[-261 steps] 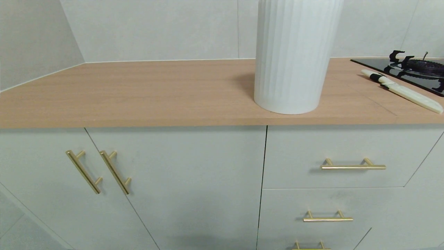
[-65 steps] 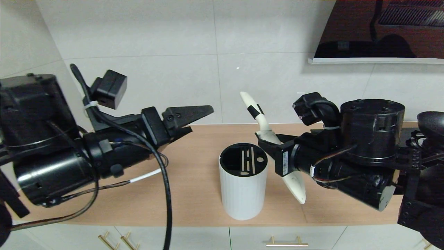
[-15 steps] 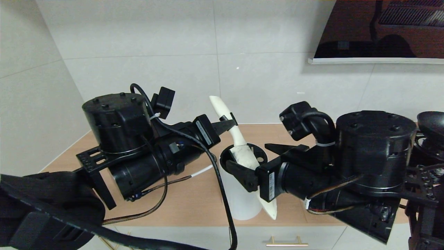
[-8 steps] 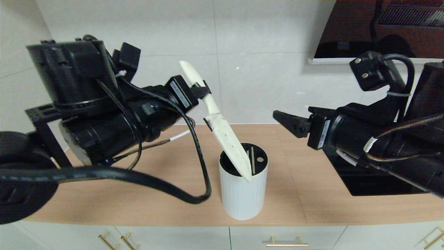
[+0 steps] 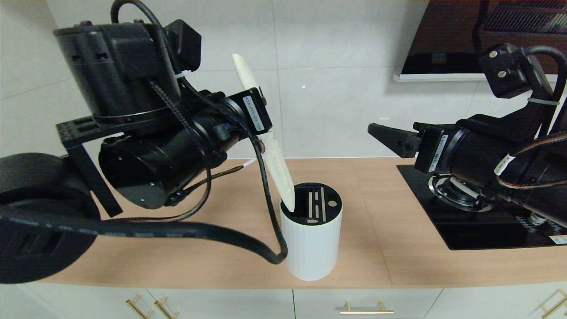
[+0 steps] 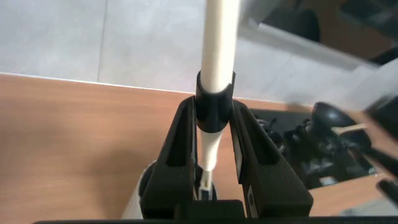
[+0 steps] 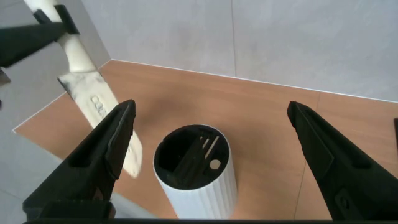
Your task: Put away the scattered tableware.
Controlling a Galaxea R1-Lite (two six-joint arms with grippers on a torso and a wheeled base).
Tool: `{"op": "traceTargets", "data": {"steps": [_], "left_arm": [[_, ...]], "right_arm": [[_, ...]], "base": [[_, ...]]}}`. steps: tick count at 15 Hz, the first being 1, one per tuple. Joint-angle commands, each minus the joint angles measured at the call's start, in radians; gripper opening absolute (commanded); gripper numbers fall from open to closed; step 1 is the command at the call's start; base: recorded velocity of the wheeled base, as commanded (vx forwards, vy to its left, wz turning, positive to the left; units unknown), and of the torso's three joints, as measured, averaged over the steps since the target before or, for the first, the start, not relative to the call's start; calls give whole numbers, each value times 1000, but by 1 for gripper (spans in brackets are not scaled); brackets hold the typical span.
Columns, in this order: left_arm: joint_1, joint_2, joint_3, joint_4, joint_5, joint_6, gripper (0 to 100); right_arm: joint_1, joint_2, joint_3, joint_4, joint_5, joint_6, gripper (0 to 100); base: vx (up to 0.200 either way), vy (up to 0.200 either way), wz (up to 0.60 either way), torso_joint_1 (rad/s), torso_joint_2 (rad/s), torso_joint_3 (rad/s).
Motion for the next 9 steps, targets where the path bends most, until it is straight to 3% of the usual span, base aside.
{"op": "traceTargets", "data": {"steps": [1, 2, 3, 5, 6, 9], "left_arm": [[-62, 57, 4, -68, 86, 53, 0], [-62, 94, 1, -123, 155, 106, 0], [-62, 111, 1, -154, 183, 131, 0], [-65, 201, 4, -369, 263, 252, 0], [-65, 231, 4, -422, 281, 280, 0], [-70, 254, 4, -438, 279, 284, 0]], "right_arm": [[-2, 16, 1, -2, -1, 0, 100], [-2, 17, 3, -2, -1, 0, 100], [-2, 19, 3, -2, -1, 0, 100], [-2, 20, 3, -5, -1, 0, 100], [-2, 20, 3, -5, -1, 0, 100], [-2, 20, 3, -5, -1, -2, 100]], "base": [[0, 0, 0, 0, 0, 0], [0, 0, 0, 0, 0, 0], [0, 0, 0, 0, 0, 0], [0, 0, 0, 0, 0, 0], [0, 0, 0, 0, 0, 0], [0, 0, 0, 0, 0, 0]]}}
